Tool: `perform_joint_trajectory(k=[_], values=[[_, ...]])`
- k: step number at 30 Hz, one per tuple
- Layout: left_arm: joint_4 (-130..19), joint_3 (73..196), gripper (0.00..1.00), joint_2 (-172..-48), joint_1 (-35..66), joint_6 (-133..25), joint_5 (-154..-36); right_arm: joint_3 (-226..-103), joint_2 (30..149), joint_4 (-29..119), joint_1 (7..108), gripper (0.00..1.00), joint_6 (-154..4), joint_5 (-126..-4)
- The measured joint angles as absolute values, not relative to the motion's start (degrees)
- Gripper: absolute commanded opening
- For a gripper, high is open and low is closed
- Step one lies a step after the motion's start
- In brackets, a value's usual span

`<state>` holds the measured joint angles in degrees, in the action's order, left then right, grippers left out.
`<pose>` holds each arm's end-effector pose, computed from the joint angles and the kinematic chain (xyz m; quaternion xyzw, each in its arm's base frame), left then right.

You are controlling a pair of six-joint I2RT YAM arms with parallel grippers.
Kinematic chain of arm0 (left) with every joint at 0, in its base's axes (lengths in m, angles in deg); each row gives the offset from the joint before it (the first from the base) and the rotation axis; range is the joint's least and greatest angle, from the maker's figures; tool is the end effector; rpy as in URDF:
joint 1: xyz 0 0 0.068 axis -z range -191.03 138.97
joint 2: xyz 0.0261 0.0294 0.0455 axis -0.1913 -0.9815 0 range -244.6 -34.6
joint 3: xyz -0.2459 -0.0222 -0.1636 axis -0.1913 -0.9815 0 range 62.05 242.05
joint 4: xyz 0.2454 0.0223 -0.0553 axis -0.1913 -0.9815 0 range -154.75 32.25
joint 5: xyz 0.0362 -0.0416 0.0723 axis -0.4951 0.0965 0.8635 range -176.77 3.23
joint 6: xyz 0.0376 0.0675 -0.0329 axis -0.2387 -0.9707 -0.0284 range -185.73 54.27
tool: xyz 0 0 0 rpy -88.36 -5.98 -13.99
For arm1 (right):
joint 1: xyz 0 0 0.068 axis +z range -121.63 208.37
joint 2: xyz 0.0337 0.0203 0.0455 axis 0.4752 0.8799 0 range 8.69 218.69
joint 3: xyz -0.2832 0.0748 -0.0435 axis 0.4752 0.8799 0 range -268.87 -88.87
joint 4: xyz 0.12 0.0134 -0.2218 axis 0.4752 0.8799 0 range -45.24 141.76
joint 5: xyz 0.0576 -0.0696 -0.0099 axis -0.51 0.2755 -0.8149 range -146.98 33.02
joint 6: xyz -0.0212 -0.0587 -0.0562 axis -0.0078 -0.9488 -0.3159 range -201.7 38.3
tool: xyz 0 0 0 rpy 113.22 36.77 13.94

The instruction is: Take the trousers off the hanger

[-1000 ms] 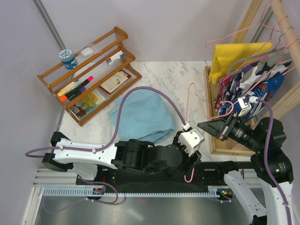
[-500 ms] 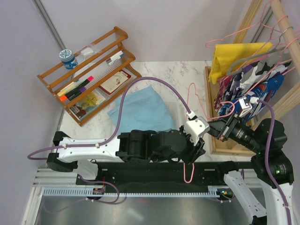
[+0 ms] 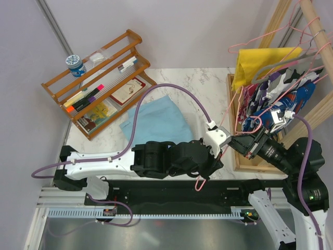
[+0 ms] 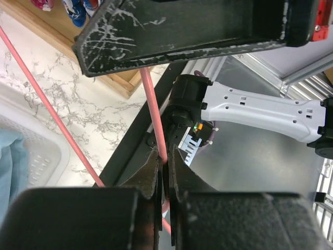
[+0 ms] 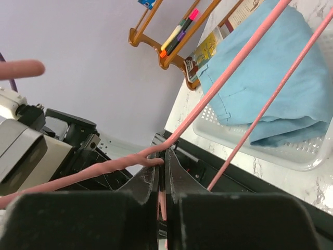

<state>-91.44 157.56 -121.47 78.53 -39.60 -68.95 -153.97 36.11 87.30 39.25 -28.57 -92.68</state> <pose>0.0252 -0.3583 0.4348 0.3674 0.7527 -0.3795 0.3929 0.0384 0.0512 0.4262 0.0592 0.7286 0.5327 0.4264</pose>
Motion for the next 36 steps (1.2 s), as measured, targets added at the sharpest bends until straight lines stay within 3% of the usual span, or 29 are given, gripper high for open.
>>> perform_joint_trajectory(k=[2, 3, 11, 17, 23, 25, 28, 29, 32, 33, 36], values=[[-91.5, 157.4, 0.02, -121.1, 78.2, -38.9, -69.5, -154.2, 35.9, 87.1, 39.2, 0.24, -29.1, -92.6], [-91.2, 157.1, 0.02, -120.9, 78.0, -38.7, -69.8, -154.4, 35.8, 87.2, 39.3, 0.38, -29.1, -92.9], [-87.5, 151.0, 0.02, -115.5, 75.4, -37.8, -79.0, -154.9, 35.3, 92.2, 39.8, 0.75, -30.1, -94.4], [-87.3, 147.0, 0.02, -109.4, 74.7, -36.6, -83.0, -157.0, 35.1, 94.7, 39.8, 0.87, -31.2, -95.3], [-88.1, 146.0, 0.02, -103.0, 73.4, -36.1, -88.9, -163.7, 34.8, 97.1, 39.8, 0.88, -33.3, -96.0], [-88.2, 146.0, 0.02, -100.9, 73.0, -36.1, -90.5, -165.2, 34.4, 98.1, 39.8, 0.86, -33.8, -96.1], [-88.5, 146.0, 0.02, -98.4, 72.5, -35.9, -93.1, -167.1, 33.1, 100.0, 39.8, 0.68, -34.1, -95.7], [-88.6, 146.0, 0.02, -98.0, 72.4, -35.9, -93.8, -168.1, 32.7, 100.5, 39.8, 0.48, -33.9, -95.3], [-89.0, 146.0, 0.02, -97.3, 72.3, -35.5, -97.1, -172.4, 31.8, 102.0, 39.8, 0.04, -32.9, -91.0], [-89.0, 146.0, 0.02, -97.3, 72.2, -35.4, -98.3, -174.4, 31.6, 102.6, 39.8, 0.0, -32.0, -88.3], [-89.6, 146.7, 0.02, -98.0, 72.2, -35.1, -102.1, -179.1, 30.7, 103.7, 39.8, 0.0, -30.2, -81.3]])
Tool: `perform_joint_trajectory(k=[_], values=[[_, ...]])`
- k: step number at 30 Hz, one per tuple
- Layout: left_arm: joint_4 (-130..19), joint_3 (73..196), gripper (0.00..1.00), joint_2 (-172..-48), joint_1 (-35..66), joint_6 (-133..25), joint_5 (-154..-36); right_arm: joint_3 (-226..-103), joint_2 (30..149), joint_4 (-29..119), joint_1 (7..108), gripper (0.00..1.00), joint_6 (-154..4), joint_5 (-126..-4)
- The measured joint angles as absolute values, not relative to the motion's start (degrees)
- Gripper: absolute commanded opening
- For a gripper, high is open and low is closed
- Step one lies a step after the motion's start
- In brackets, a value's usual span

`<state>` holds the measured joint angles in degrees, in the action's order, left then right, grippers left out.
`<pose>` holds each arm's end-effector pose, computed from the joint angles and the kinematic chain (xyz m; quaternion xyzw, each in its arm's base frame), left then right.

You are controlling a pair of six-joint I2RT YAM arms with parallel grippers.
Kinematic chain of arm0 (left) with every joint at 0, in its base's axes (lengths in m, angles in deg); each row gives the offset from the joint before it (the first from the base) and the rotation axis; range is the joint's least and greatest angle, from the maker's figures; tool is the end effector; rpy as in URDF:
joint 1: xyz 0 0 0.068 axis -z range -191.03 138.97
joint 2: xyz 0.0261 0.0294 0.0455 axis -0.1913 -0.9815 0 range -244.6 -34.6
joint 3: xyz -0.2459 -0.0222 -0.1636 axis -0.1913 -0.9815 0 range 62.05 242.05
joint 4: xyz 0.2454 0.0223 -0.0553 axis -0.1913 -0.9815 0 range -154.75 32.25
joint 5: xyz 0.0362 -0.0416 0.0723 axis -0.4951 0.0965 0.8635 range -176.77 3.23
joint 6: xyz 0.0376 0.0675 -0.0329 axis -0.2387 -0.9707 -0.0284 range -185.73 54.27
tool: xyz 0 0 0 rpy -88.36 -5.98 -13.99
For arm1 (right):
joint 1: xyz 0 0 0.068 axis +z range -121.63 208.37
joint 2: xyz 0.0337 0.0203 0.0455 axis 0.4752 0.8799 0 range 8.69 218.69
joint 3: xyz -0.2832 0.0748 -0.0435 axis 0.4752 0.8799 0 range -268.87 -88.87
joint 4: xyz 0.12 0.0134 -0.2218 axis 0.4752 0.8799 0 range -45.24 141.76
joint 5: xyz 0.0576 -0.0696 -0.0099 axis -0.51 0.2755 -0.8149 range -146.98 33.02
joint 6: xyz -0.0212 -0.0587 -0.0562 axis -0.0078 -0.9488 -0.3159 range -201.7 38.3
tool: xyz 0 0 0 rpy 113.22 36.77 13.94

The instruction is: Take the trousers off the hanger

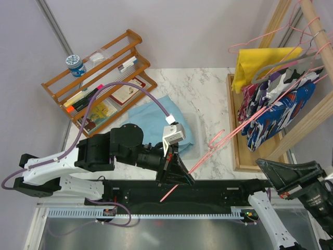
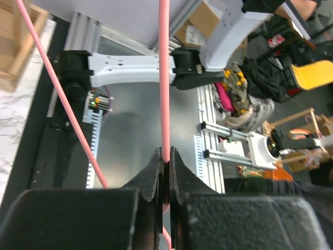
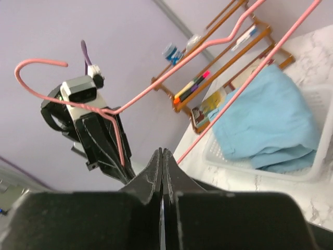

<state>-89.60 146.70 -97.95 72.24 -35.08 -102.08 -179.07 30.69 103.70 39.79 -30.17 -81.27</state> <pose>0.0077 -0.2315 0.4858 0.4142 0.6456 -0.5868 0.2594 -0.0805 0.0147 0.4850 0.0666 0.6498 0.5051 0.5641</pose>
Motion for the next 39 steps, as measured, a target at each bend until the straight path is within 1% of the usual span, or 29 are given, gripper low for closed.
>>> perform_joint_trajectory(k=[4, 9, 14, 18, 23, 27, 34, 39], values=[[-90.7, 150.3, 0.02, -100.5, 72.0, -34.9, -106.5, -181.5, 29.2, 106.9, 39.9, 0.0, -29.1, -72.5], [-91.5, 158.0, 0.02, -106.5, 69.9, -34.9, -112.1, -182.4, 27.6, 114.4, 39.9, 0.0, -27.5, -59.3], [-92.0, 163.2, 0.02, -112.8, 65.9, -34.4, -115.9, -184.8, 25.9, 119.0, 39.9, 0.0, -27.0, -52.2], [-92.1, 167.4, 0.02, -119.0, 62.0, -34.3, -119.8, -186.2, 25.7, 120.0, 39.9, 0.0, -27.4, -50.4], [-93.1, 174.4, 0.02, -127.4, 58.2, -34.3, -123.4, -184.4, 25.4, 120.9, 39.9, 0.0, -27.6, -50.4], [-93.9, 183.7, 0.02, -135.3, 56.4, -34.3, -126.4, -182.5, 24.7, 121.3, 39.9, 0.0, -27.7, -51.0], [-93.2, 203.4, 0.02, -149.0, 54.8, -33.0, -131.8, -180.0, 23.7, 121.6, 39.9, 0.0, -27.6, -53.1], [-88.1, 204.0, 0.02, -151.8, 54.3, -32.1, -133.7, -178.5, 22.9, 121.4, 39.9, 0.0, -27.3, -54.3]])
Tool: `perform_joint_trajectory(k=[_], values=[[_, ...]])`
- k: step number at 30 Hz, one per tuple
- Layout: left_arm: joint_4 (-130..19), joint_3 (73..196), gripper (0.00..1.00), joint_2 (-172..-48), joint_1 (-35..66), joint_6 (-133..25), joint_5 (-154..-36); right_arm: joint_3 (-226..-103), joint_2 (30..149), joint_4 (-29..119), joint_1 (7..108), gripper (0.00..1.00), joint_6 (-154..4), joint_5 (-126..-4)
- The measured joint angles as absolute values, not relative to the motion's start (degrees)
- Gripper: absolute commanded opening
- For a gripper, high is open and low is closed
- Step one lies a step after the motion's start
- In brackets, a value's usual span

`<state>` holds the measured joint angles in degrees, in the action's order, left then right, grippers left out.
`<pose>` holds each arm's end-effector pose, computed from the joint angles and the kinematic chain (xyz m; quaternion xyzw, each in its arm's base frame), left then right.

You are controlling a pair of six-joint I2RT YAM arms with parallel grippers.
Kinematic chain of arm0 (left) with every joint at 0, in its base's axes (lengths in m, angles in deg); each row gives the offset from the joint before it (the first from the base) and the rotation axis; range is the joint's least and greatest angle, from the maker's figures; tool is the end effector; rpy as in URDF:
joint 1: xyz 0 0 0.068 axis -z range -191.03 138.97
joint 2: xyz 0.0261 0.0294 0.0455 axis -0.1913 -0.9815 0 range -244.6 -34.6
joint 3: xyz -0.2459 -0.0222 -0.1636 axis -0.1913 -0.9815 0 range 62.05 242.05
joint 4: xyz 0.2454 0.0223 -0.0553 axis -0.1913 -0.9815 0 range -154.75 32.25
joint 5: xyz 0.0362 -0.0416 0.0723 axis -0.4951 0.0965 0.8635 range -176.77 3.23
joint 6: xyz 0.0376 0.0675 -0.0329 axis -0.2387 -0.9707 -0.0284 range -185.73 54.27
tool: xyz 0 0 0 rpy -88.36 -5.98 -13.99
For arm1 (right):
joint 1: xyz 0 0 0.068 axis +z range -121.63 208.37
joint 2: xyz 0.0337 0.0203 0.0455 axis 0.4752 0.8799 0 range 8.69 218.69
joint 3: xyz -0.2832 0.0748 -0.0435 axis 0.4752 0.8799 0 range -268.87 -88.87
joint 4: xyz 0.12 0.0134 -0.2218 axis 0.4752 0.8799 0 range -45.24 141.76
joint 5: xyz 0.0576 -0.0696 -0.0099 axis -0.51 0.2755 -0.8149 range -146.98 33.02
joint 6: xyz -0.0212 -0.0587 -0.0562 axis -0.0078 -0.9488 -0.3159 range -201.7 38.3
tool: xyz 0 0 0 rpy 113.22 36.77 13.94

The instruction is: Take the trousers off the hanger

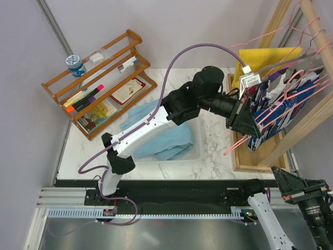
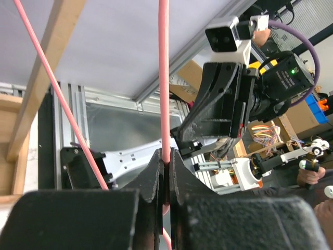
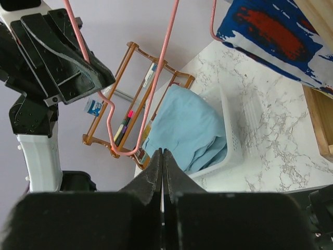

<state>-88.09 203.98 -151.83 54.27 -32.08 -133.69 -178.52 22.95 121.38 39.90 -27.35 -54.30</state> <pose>0.1452 -0.4443 0.5103 0.4426 0.5812 -0.6599 0.1759 -0.1074 -0.0254 0.4243 0.2760 0.6592 0.3662 0.5959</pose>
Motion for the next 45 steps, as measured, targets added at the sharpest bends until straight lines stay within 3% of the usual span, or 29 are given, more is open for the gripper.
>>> perform_joint_trajectory(k=[7, 15, 20, 26, 35, 41, 45], values=[[-78.9, 204.1, 0.02, -155.4, 53.3, -29.2, -134.7, -177.4, 21.8, 121.0, 39.9, 0.01, -26.8, -55.8], [-77.4, 198.2, 0.02, -155.3, 52.8, -28.6, -134.9, -178.7, 25.1, 112.1, 39.9, 0.41, -29.2, -56.7], [-78.0, 197.6, 0.02, -154.9, 52.8, -28.6, -134.9, -180.0, 35.4, 103.0, 39.9, 0.51, -33.4, -57.0], [-78.7, 196.8, 0.02, -152.7, 52.8, -28.6, -134.9, -179.1, 43.8, 97.7, 39.9, 0.51, -35.0, -57.1], [-79.0, 196.8, 0.02, -150.8, 52.7, -28.5, -135.0, -175.3, 39.6, 95.2, 40.2, 0.47, -35.3, -56.9], [-79.2, 196.7, 0.02, -150.3, 52.7, -28.4, -135.0, -170.5, 39.3, 92.6, 40.2, 0.36, -34.8, -57.3], [-79.5, 196.7, 0.02, -150.3, 52.3, -28.4, -134.8, -168.0, 39.0, 88.9, 40.2, 0.21, -33.8, -58.5]])
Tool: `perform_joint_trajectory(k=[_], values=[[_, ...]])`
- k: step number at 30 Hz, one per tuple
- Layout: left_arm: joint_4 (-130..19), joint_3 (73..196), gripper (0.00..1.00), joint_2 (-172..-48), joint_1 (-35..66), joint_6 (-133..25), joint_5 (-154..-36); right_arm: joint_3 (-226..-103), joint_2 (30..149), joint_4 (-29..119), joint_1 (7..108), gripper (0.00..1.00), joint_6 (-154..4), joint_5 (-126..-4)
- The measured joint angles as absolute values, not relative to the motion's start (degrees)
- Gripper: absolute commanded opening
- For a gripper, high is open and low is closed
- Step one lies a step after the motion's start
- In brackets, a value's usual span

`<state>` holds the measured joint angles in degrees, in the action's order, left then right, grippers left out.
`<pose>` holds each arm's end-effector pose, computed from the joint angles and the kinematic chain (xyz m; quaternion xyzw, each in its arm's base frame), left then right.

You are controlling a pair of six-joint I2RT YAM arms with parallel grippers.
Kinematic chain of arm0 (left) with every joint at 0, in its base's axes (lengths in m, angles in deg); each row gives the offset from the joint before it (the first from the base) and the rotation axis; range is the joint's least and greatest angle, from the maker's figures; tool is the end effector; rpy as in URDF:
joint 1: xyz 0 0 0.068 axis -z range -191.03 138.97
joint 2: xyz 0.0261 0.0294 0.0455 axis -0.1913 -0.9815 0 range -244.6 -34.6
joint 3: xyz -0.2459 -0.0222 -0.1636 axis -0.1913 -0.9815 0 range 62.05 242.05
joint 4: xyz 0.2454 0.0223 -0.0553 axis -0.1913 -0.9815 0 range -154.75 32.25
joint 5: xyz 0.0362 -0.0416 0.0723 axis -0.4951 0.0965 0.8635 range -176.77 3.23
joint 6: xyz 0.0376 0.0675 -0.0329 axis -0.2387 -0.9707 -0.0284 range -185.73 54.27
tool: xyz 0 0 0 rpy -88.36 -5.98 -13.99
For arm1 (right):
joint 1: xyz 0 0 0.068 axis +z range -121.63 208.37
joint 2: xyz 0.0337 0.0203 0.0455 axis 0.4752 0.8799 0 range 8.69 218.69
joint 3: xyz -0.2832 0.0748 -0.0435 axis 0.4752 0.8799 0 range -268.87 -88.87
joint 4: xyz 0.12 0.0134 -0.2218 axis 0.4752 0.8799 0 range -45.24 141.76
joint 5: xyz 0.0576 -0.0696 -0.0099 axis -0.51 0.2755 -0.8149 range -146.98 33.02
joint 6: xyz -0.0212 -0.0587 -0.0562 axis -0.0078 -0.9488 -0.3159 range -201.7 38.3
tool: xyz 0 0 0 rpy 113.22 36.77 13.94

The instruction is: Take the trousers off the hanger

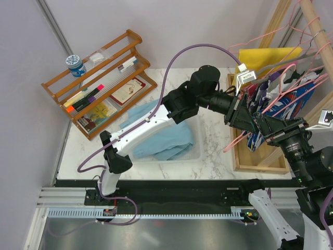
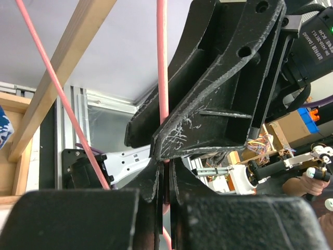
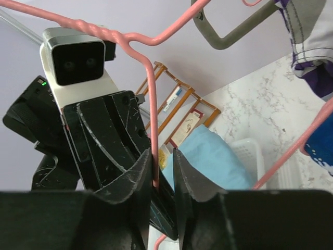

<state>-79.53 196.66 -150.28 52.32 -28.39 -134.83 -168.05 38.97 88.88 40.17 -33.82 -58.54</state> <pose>0.1624 -0.4456 0.5001 0.4224 0.5816 -0.6729 0.1746 0.0270 0.0077 0.4879 0.2001 0.6468 0.3742 0.6337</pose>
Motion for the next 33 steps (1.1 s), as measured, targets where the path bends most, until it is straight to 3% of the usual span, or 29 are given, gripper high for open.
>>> perform_joint_trajectory(k=[2, 4, 6, 10, 13, 26, 33], values=[[-79.7, 196.7, 0.02, -150.3, 52.3, -28.3, -134.7, -166.6, 38.5, 87.0, 40.2, 0.15, -32.8, -59.2], [-80.0, 196.7, 0.04, -150.3, 52.2, -28.2, -134.7, -164.9, 37.7, 84.8, 40.2, 0.0, -31.7, -59.7], [-80.0, 196.6, 0.22, -150.3, 52.3, -28.1, -134.6, -163.5, 36.9, 83.2, 40.2, 0.0, -30.3, -59.7], [-80.3, 195.5, 0.44, -149.4, 52.3, -28.1, -133.6, -160.0, 35.1, 80.5, 40.1, 0.0, -26.1, -58.4], [-80.8, 192.3, 0.53, -146.6, 52.5, -29.0, -130.7, -158.0, 34.5, 79.4, 40.0, 0.0, -22.8, -57.4], [-81.1, 179.0, 0.56, -127.2, 52.9, -37.0, -117.0, -157.6, 33.3, 77.6, 36.7, 0.0, -13.2, -47.4], [-80.6, 175.5, 0.57, -125.3, 53.4, -39.4, -113.8, -160.3, 34.6, 76.3, 34.9, 0.0, -10.3, -45.1]])
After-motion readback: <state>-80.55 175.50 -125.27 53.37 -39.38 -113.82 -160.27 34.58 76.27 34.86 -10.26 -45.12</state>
